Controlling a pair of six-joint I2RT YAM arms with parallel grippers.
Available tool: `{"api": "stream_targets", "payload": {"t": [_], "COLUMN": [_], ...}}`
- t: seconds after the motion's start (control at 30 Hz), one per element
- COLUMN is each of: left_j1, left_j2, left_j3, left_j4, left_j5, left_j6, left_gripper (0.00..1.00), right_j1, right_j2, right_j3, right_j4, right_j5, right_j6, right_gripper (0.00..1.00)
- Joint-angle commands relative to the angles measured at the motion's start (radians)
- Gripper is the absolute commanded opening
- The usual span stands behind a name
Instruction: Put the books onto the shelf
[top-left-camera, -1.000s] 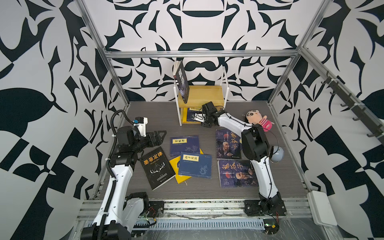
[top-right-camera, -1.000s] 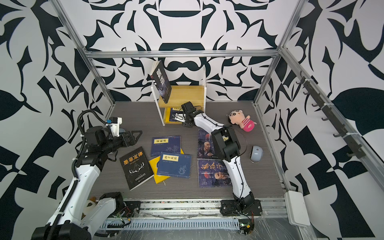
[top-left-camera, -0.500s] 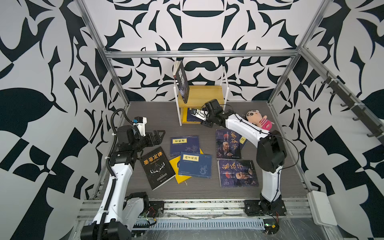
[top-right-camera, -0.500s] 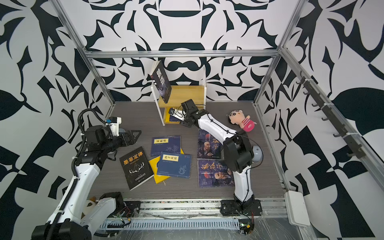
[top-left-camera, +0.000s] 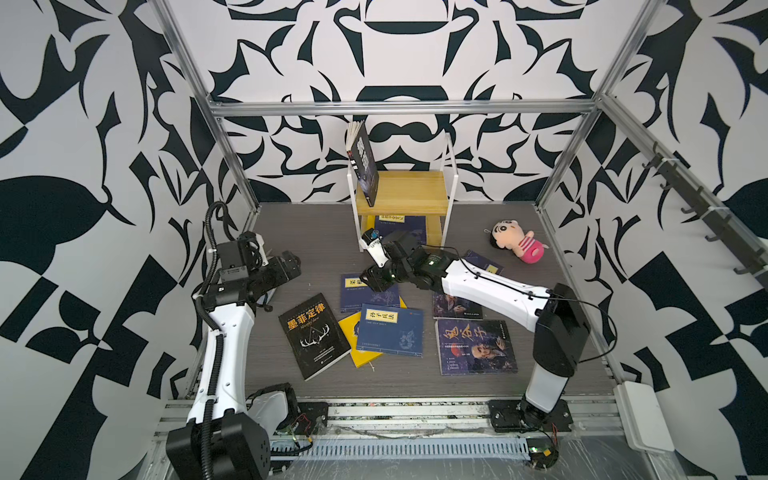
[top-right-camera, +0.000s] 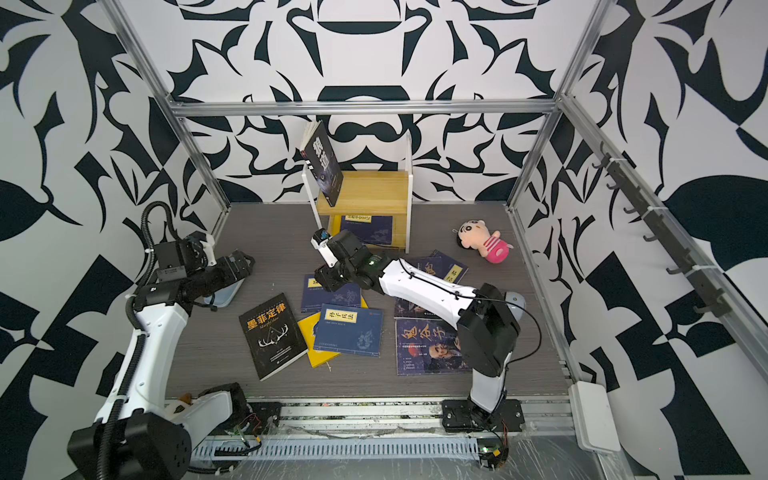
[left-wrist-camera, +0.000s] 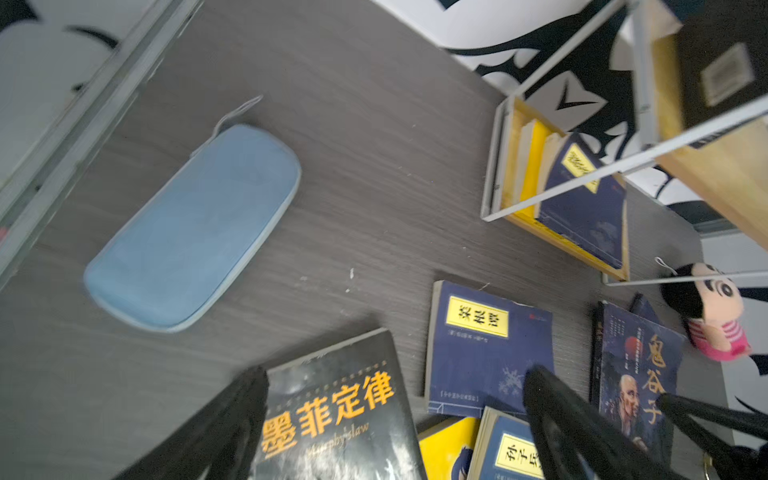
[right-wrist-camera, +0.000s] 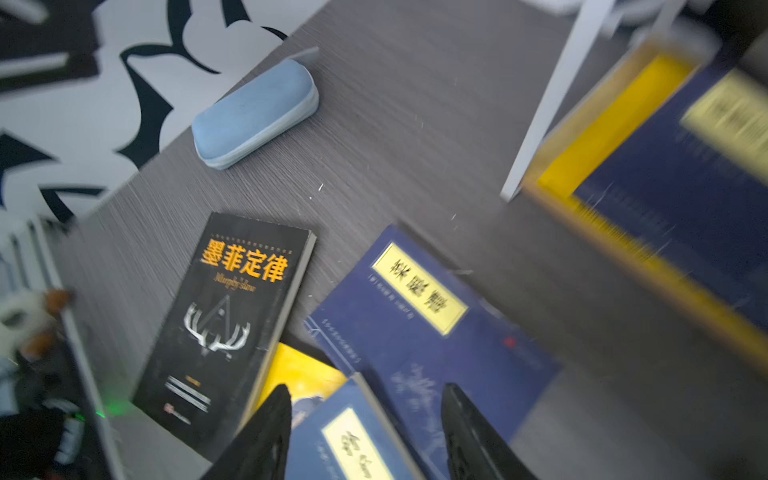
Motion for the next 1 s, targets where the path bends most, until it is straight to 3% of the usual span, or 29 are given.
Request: {"api": "stream_targets", "payload": {"t": [0.0, 0.17, 0.3, 0.53, 0.7, 0.97], "left_j1": [0.062, 0.136, 0.138, 0.140, 0.140, 0.132], "left_j2": [0.025, 0.054, 0.059, 0.114, 0.137, 0.286], "left_j3": [-0.042, -0.145, -0.230, -0.305, -0.335, -0.364], "left_j4": [-0.112, -0.060, -0.009, 0.006, 0.017, 0.111], "left_j5": [0.045, 0.126, 0.123, 0.116, 0.044, 0.087], "left_j6": [-0.112, -0.224, -0.211, -0.251, -0.279, -0.278], "left_gripper": [0.99, 1.00, 1.00, 0.99, 1.00, 0.97], "right_j1": [0.030, 0.059, 0.084, 0.117, 0.131, 0.132], "right_j2": [0.060, 0.212, 0.297, 0.426, 0.472, 0.554], "right_j3": [0.023, 0.139, 0.193, 0.319, 0.346, 0.396], "right_j4": [0.062, 0.042, 0.079, 0.020, 0.009, 0.007], "right_j5": [-0.071, -0.150, -0.179, -0.219, -0.231, -0.285], "right_j6": [0.264, 0.406, 0.479, 0.493, 0.508, 0.535], "right_gripper": [0.60, 0.59, 0.60, 0.61, 0.62, 0.62]}}
